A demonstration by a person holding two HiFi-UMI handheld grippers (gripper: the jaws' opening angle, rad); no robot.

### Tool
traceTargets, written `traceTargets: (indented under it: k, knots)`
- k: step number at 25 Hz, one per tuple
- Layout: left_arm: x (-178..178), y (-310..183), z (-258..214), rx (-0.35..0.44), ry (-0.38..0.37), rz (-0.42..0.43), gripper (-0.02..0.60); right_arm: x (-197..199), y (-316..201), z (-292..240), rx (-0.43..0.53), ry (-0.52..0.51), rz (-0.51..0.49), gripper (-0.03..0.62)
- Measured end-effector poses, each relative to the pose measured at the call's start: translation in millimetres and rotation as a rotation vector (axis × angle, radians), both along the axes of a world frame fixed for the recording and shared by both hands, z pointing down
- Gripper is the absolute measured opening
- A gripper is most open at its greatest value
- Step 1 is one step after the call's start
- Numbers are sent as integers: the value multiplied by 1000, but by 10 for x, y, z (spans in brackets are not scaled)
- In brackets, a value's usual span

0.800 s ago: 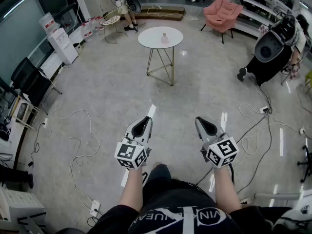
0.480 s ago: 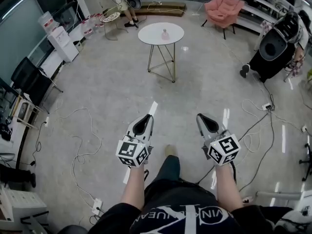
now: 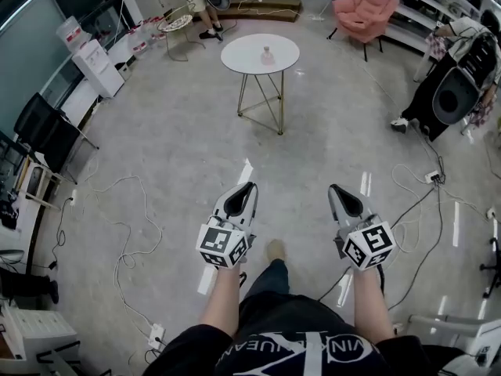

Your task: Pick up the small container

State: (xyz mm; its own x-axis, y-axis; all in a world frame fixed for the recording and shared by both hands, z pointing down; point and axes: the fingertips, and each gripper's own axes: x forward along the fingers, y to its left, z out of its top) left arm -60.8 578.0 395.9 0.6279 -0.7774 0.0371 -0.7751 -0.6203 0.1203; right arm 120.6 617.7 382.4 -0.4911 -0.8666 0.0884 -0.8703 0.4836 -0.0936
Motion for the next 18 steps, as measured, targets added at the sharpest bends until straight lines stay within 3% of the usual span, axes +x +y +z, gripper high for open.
traceTargets:
  k: [18]
  knots:
    - [113, -1690, 114, -65, -2, 28, 29, 200, -1609, 132, -80, -34, 34, 6]
